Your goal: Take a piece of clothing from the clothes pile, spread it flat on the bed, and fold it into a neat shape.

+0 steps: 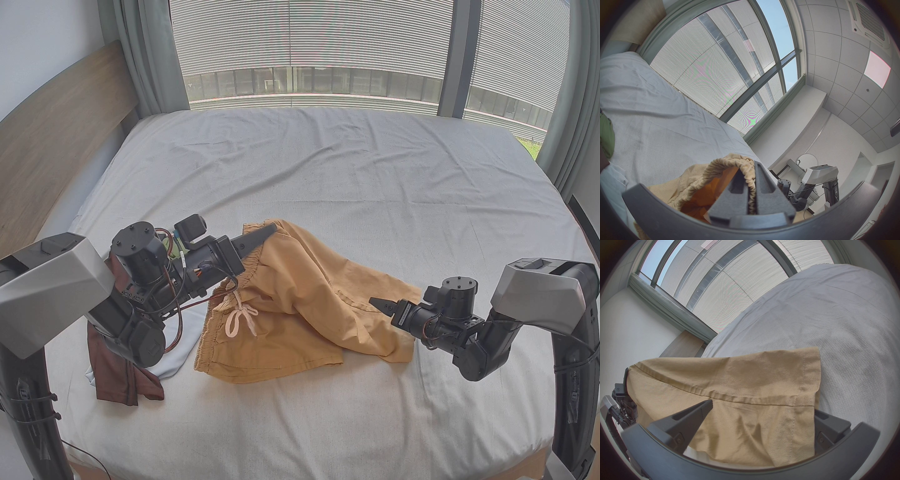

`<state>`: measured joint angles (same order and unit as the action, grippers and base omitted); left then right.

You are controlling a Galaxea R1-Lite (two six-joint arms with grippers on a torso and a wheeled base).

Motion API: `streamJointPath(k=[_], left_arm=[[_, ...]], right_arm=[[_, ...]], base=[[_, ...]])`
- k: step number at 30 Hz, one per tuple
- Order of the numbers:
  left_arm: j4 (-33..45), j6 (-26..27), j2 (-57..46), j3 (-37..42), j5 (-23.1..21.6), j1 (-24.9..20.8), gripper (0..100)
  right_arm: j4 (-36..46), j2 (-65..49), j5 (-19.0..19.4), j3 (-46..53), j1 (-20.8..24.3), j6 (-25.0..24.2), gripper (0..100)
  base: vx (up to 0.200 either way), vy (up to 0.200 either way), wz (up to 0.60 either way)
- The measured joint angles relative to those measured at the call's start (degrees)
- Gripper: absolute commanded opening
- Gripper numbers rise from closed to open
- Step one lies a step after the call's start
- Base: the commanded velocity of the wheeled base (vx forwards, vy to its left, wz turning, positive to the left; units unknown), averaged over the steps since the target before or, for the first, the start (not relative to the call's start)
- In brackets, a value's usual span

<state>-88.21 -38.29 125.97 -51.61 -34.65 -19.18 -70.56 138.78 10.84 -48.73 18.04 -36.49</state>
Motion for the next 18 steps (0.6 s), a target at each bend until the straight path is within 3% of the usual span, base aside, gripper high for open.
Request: streamJointPath(k=[18], left_arm=[[0.0,0.0,0.0,-1.2,0.1,-0.1,0]], right_arm=[[-5.0,-0.3,0.9,2.1,-0.9,-0.2,0]], base=[[0.000,0.000,0.00]])
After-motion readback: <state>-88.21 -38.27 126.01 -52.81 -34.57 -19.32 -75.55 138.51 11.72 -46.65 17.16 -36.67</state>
